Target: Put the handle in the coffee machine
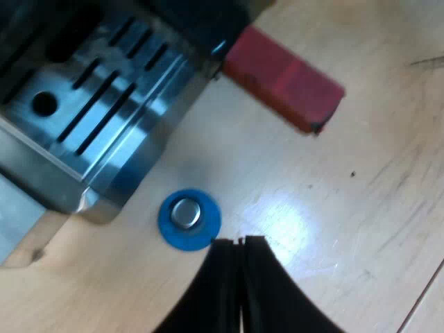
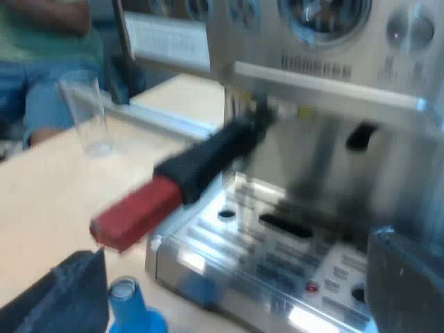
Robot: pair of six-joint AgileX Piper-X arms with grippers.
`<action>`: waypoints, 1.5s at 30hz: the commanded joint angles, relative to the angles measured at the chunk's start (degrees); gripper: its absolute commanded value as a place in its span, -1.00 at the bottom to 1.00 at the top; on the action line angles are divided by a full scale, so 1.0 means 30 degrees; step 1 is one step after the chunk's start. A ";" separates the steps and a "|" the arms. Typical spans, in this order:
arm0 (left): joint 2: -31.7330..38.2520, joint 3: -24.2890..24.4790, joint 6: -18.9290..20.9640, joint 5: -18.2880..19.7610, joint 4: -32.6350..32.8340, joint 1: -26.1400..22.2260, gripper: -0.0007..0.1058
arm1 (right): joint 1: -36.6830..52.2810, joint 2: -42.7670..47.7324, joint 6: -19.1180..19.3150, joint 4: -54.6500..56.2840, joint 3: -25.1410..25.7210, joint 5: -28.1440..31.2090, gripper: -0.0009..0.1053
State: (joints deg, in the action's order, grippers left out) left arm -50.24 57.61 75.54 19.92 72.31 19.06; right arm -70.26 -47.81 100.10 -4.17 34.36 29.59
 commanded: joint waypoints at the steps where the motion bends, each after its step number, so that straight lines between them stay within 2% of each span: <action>1: 0.0188 0.0200 -0.0122 0.0052 0.0140 -0.0142 -0.89 | -0.0039 0.0121 -0.0810 0.1558 0.0560 -0.0486 0.46; 2: 0.0580 0.0200 -0.0146 0.0052 0.0293 -0.0726 -0.72 | -0.0039 0.0121 -0.0809 0.2268 0.0863 -0.1247 0.46; 3: 0.1130 0.0200 -0.0140 0.0052 0.0423 -0.1632 -0.32 | -0.0039 0.0121 -0.0807 0.3003 0.1096 -0.1857 0.46; 4: 0.1268 0.0200 -0.0140 0.0052 0.0442 -0.1844 -0.25 | -0.0039 0.0121 -0.0807 0.3272 0.1247 -0.2242 0.46; 6: 0.1659 0.0200 -0.0140 0.0052 0.0512 -0.2487 0.11 | -0.0039 0.0121 -0.0807 0.4531 0.1849 -0.3419 0.46; 9: 0.2099 0.0200 -0.0140 0.0052 0.0521 -0.3147 0.31 | -0.0039 0.0121 -0.0891 0.5746 0.2771 -0.3673 0.46; 13: 0.2633 0.0200 -0.0140 0.0052 0.0555 -0.3536 0.40 | -0.0039 0.0121 -0.0891 0.6703 0.3923 -0.3673 0.46; 18: 0.3284 0.0375 0.1071 0.0052 0.0503 -0.3533 0.43 | 0.0027 0.0121 -0.1373 0.9608 0.5943 -0.3544 0.46; 22: 0.3665 0.0817 0.2469 0.0004 -0.0064 -0.3533 0.43 | 0.0418 0.0121 -0.1730 1.2704 0.7794 -0.2506 0.46; 24: 0.3750 0.1256 0.3121 0.0004 -0.0573 -0.3533 0.43 | 0.1631 0.0121 -0.2368 1.4608 0.8844 -0.2707 0.46; 27: 0.3822 0.1972 0.3168 0.0004 -0.0813 -0.3533 0.43 | 0.3539 0.0121 -0.2502 1.6305 0.9757 -0.3508 0.46; 29: 0.3814 0.2381 0.3168 -0.0071 -0.0815 -0.3533 0.43 | 0.4599 0.0121 -0.2502 1.6872 1.0141 -0.3931 0.46; 33: 0.3944 0.3280 0.3168 -0.1140 -0.1349 -0.3533 0.43 | 0.7172 0.0359 -0.2502 1.7436 1.0484 -0.4651 0.46; 39: 0.4781 0.3356 0.3168 -0.2608 -0.2358 -0.3533 0.43 | 1.1634 0.1043 -0.2007 1.8136 1.0479 -0.6218 0.46; 42: 0.5431 0.3356 0.3168 -0.2622 -0.2308 -0.3533 0.43 | 1.3831 0.1575 -0.1194 1.8340 1.0479 -0.7019 0.46; 45: 0.5873 0.3356 0.3168 -0.2622 -0.2347 -0.3533 0.43 | 1.5601 0.1915 -0.1010 1.8776 1.0479 -0.7570 0.46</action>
State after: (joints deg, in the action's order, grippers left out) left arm -33.29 67.31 84.12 12.71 65.89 8.52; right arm -24.43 -42.73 96.02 51.58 65.08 7.82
